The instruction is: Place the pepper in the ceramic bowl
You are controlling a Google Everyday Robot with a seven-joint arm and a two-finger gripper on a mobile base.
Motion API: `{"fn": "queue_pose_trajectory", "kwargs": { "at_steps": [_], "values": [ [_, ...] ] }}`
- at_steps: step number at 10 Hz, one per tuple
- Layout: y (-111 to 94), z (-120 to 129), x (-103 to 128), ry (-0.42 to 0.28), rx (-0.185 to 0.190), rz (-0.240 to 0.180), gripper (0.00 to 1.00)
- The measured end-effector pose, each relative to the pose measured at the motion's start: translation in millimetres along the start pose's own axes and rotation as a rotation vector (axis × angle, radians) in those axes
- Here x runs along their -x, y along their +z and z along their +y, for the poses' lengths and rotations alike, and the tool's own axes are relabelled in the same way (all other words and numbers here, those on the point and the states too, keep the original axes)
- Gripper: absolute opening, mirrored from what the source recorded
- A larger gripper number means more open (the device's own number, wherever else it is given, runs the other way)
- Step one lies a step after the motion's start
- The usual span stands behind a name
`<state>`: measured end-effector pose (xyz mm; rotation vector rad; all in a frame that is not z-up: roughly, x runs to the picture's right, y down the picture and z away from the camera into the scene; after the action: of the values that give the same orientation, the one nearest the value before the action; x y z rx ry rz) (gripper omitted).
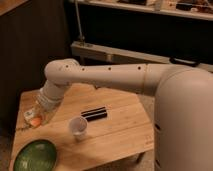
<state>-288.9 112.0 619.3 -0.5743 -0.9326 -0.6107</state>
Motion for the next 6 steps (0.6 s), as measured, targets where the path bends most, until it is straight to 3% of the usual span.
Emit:
{"fn": "queue_pose_trajectory", "kwargs": {
  "at_steps": [3,6],
  "values": [
    [40,-20,22,-0.111,0.002,-0.079,0.06],
    [58,-20,41,-0.169,-0.001,-0.098,0.06]
  ]
}}
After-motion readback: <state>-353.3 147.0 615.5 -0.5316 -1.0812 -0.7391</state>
